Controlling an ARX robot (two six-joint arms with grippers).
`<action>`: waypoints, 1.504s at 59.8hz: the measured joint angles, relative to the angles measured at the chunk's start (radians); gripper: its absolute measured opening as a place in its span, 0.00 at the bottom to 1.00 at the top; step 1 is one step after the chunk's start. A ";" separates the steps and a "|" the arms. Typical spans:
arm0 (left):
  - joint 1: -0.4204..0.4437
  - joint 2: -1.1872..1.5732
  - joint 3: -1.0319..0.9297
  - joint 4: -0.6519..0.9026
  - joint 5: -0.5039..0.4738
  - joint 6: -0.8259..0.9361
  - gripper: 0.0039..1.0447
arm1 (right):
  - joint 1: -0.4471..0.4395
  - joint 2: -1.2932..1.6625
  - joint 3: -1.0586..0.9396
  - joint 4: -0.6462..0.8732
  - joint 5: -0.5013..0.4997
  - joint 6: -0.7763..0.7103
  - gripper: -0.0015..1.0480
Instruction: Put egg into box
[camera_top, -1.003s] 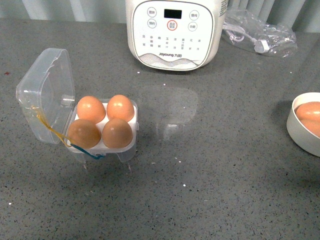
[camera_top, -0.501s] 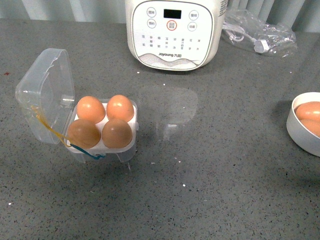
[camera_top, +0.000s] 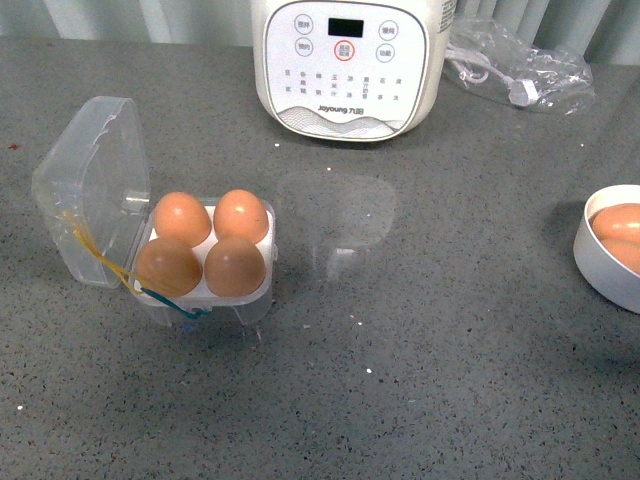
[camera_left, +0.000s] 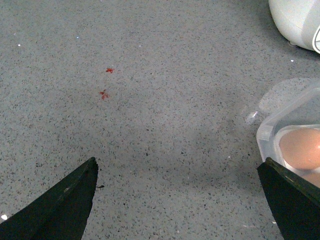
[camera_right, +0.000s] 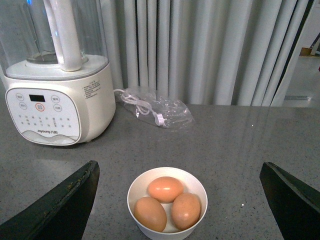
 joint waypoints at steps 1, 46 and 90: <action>0.003 0.013 0.004 0.009 0.004 0.005 0.94 | 0.000 0.000 0.000 0.000 0.000 0.000 0.93; -0.191 0.173 0.050 0.111 -0.002 0.021 0.94 | 0.000 0.000 0.000 0.000 0.000 0.000 0.93; 0.045 -0.028 0.048 -0.010 0.129 -0.009 0.94 | 0.000 0.000 0.000 0.000 0.000 0.000 0.93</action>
